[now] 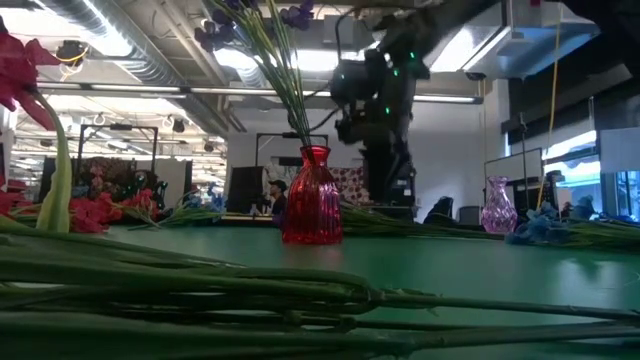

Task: Sort flowers into vase by color
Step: Put the left violet flowers into the red vase

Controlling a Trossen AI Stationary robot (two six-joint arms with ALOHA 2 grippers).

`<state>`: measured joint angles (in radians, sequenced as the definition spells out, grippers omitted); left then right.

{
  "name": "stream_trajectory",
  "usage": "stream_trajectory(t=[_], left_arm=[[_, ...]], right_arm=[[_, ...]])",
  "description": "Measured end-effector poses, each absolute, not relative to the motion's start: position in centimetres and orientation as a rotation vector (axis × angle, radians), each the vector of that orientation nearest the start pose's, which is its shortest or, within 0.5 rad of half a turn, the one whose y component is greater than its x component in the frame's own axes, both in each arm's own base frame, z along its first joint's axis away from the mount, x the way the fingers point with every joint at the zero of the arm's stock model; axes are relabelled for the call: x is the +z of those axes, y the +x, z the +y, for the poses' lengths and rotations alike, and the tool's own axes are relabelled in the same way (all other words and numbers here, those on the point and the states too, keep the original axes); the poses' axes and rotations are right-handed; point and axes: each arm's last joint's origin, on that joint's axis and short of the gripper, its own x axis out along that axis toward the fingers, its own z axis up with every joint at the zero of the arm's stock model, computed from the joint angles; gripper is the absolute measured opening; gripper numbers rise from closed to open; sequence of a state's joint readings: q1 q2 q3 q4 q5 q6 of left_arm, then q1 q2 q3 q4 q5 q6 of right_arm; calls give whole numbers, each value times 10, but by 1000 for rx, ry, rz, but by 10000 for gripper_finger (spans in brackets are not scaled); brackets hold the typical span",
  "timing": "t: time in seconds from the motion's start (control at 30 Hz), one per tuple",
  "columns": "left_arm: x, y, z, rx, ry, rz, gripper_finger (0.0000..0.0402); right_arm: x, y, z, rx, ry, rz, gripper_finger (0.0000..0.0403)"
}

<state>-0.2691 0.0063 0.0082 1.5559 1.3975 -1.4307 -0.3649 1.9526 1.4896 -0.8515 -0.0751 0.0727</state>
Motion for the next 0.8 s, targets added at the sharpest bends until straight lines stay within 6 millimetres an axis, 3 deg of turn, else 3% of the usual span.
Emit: stream_trajectory(t=[0.1,0.23,0.53,0.7,0.8], left_arm=[[238,-6,-28,-1819,-70,-237,161],[238,-6,-28,-1818,-70,-237,161],[238,-6,-28,-1818,-70,-237,161],[238,-6,-28,-1819,-70,-237,161],[238,-6,-28,-1818,-70,-237,161]], right_arm=[[186,359,-140,-249,386,1269,127],[168,354,-140,-284,306,1269,127],[148,352,-136,-260,273,1241,121],[149,353,-130,-189,314,1224,61],[163,355,-128,-130,370,1174,16]])
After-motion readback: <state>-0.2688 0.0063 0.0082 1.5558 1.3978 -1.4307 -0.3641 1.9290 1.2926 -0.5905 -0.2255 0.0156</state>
